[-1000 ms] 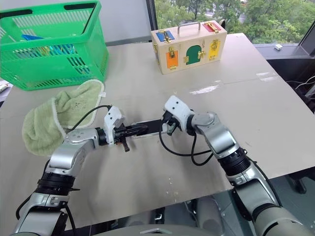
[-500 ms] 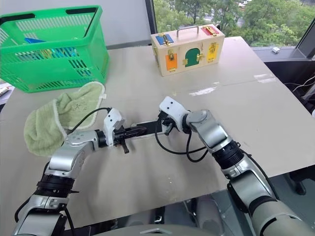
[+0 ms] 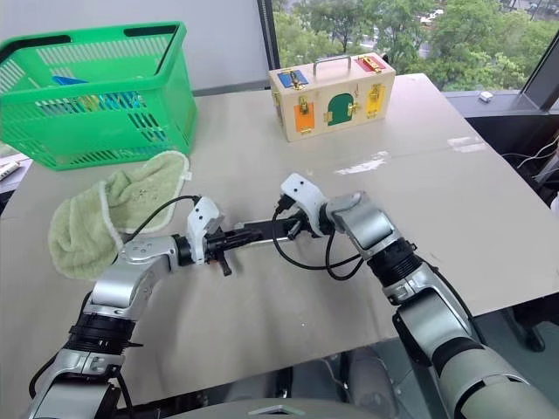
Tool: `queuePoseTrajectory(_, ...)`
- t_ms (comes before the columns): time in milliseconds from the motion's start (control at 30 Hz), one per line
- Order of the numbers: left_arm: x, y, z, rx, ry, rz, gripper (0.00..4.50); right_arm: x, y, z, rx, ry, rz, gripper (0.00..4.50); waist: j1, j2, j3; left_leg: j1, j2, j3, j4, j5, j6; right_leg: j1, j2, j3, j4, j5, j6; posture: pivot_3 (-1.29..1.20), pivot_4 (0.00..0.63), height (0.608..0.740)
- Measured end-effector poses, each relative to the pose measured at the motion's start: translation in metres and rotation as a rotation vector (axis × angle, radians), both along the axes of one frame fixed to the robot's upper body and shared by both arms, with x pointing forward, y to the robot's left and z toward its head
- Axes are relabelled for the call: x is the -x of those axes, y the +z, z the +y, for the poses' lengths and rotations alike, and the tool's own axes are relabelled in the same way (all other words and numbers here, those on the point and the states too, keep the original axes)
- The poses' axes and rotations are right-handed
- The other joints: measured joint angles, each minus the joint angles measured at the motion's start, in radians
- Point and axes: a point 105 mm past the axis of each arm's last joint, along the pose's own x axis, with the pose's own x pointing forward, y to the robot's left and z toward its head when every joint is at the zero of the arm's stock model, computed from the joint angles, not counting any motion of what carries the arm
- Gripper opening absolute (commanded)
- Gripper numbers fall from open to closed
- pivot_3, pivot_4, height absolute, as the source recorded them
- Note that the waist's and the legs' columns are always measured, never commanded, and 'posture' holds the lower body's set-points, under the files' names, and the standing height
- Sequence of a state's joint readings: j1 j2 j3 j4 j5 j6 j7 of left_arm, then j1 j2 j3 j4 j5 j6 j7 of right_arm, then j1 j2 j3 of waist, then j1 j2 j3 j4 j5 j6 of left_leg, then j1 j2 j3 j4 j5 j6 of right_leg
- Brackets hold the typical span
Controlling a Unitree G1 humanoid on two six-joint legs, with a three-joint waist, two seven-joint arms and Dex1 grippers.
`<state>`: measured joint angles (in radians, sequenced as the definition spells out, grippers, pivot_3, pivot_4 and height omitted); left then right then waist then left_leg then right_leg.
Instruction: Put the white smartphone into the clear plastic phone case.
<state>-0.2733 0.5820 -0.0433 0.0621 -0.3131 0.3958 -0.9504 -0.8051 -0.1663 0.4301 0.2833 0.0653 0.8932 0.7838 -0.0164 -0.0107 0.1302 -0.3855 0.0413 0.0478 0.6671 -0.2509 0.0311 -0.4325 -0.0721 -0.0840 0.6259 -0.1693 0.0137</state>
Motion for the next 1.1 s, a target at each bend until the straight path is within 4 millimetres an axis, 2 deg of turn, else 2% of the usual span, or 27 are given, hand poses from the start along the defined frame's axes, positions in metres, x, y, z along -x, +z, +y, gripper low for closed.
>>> queuePoseTrajectory(267, 0.0, -0.004, 0.0, -0.003, 0.002, 0.007, 0.04, -0.002, -0.005, -0.004, -0.008, 0.008, -0.027, 0.0, 0.003, 0.004, -0.005, 0.003, 0.0, -0.001, -0.001, -0.003, -0.006, 0.003, -0.002, 0.0, 0.0, -0.001, -0.001, 0.0, 0.15, 0.74)
queuePoseTrajectory(433, 0.0, -0.002, 0.0, 0.006, -0.007, -0.018, 0.04, 0.008, 0.003, -0.018, -0.074, 0.006, -0.078, 0.0, 0.006, 0.007, -0.002, -0.003, -0.002, -0.001, -0.002, -0.001, -0.002, -0.001, -0.004, -0.001, -0.001, -0.002, 0.001, 0.0, 0.15, 0.74)
queuePoseTrajectory(533, 0.0, -0.002, 0.0, 0.007, -0.008, -0.028, 0.04, 0.014, 0.011, -0.024, -0.094, 0.014, -0.103, 0.0, 0.007, 0.008, -0.001, -0.013, -0.002, -0.001, -0.002, -0.001, -0.001, -0.009, -0.004, -0.002, -0.002, -0.002, 0.001, 0.0, 0.15, 0.74)
queuePoseTrajectory(633, 0.0, -0.001, 0.001, 0.01, -0.006, -0.03, 0.04, 0.021, 0.013, -0.033, -0.078, 0.025, -0.092, 0.0, 0.007, 0.007, 0.004, -0.014, -0.003, -0.001, -0.002, -0.001, -0.001, -0.01, -0.004, -0.002, -0.002, -0.002, 0.001, 0.0, 0.15, 0.74)
queuePoseTrajectory(733, 0.0, 0.001, 0.002, 0.018, -0.002, -0.036, 0.04, 0.028, 0.003, -0.05, 0.003, 0.02, -0.056, 0.0, 0.007, 0.005, 0.012, -0.014, -0.002, -0.001, -0.002, -0.001, -0.001, -0.01, -0.004, -0.003, -0.002, -0.002, 0.001, 0.0, 0.15, 0.74)
queuePoseTrajectory(933, 0.001, 0.003, 0.0, 0.015, -0.003, -0.038, 0.04, 0.035, 0.004, -0.053, 0.065, 0.058, -0.067, 0.0, 0.009, 0.004, 0.013, -0.017, -0.002, -0.001, -0.002, -0.001, -0.001, -0.013, -0.004, -0.003, -0.002, -0.002, 0.001, 0.0, 0.15, 0.74)
queuePoseTrajectory(1100, 0.001, 0.003, 0.001, 0.013, 0.002, -0.032, 0.04, 0.032, 0.005, -0.05, 0.057, 0.062, -0.069, 0.0, 0.007, 0.003, 0.013, -0.017, -0.002, -0.001, -0.002, -0.001, -0.001, -0.013, -0.004, -0.003, -0.002, -0.002, 0.001, 0.0, 0.15, 0.74)
